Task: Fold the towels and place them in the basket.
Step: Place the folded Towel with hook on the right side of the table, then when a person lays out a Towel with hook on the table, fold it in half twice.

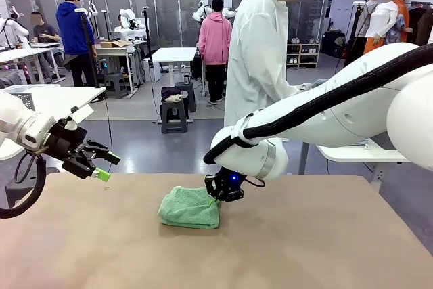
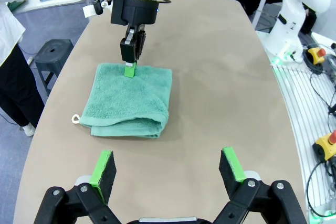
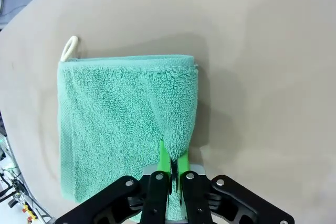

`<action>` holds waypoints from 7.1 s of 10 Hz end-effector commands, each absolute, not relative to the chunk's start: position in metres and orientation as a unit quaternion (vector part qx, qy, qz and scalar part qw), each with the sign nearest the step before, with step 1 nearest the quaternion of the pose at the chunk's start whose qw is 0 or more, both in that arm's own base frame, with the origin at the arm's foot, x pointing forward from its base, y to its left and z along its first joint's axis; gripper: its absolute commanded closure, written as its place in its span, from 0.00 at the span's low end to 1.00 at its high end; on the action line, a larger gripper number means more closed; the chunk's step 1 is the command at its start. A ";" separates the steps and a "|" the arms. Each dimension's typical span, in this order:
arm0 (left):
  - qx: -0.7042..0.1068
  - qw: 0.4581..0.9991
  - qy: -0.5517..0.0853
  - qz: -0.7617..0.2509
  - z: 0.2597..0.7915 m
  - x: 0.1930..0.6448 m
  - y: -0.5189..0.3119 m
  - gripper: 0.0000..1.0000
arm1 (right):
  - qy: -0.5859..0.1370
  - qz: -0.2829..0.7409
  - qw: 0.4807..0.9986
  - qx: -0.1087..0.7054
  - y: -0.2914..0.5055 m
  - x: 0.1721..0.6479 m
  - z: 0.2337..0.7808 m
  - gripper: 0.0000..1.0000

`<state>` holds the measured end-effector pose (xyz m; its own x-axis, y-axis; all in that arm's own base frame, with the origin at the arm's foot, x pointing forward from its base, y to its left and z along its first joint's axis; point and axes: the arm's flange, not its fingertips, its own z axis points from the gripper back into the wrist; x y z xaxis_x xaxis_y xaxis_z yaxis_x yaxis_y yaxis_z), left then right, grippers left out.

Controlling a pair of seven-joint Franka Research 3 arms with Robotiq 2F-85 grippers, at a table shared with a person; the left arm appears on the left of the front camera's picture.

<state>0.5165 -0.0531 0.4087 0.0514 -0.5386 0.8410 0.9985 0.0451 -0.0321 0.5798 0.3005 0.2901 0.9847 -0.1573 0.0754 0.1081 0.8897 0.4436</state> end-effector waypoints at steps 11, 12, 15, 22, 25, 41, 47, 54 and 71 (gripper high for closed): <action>-0.334 0.643 -0.338 -0.601 0.409 0.515 -0.055 0.00 | -0.034 0.012 0.975 0.218 -0.137 0.644 0.228 0.95; -0.334 0.643 -0.338 -0.601 0.409 0.515 -0.055 0.00 | -0.038 -0.014 0.979 0.202 -0.158 0.638 0.225 0.95; -0.334 0.643 -0.338 -0.601 0.409 0.515 -0.055 0.00 | -0.070 -0.049 0.974 0.208 -0.198 0.622 0.223 0.89; -0.334 0.643 -0.338 -0.601 0.409 0.515 -0.055 0.00 | -0.125 -0.063 0.969 0.202 -0.205 0.612 0.279 0.15; -0.334 0.643 -0.338 -0.601 0.409 0.515 -0.055 0.00 | -0.166 -0.031 0.959 0.229 -0.192 0.562 0.360 0.13; -0.334 0.643 -0.338 -0.601 0.409 0.515 -0.055 0.00 | -0.289 -0.018 0.944 0.159 -0.076 0.321 0.614 0.13; -0.334 0.643 -0.338 -0.601 0.409 0.515 -0.055 0.00 | -0.289 -0.018 0.944 0.159 -0.076 0.321 0.614 0.13; -0.334 0.643 -0.338 -0.601 0.409 0.515 -0.055 0.00 | -0.289 -0.018 0.944 0.159 -0.076 0.321 0.614 0.13; -0.334 0.643 -0.338 -0.601 0.409 0.515 -0.055 0.00 | -0.289 -0.018 0.944 0.159 -0.076 0.321 0.614 0.13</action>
<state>0.5162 -0.0530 0.4088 0.0514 -0.5388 0.8409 0.9985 0.0456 -0.0319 0.3201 -0.0775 0.6113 0.8327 -0.1055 0.5435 -0.0811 0.9479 0.3082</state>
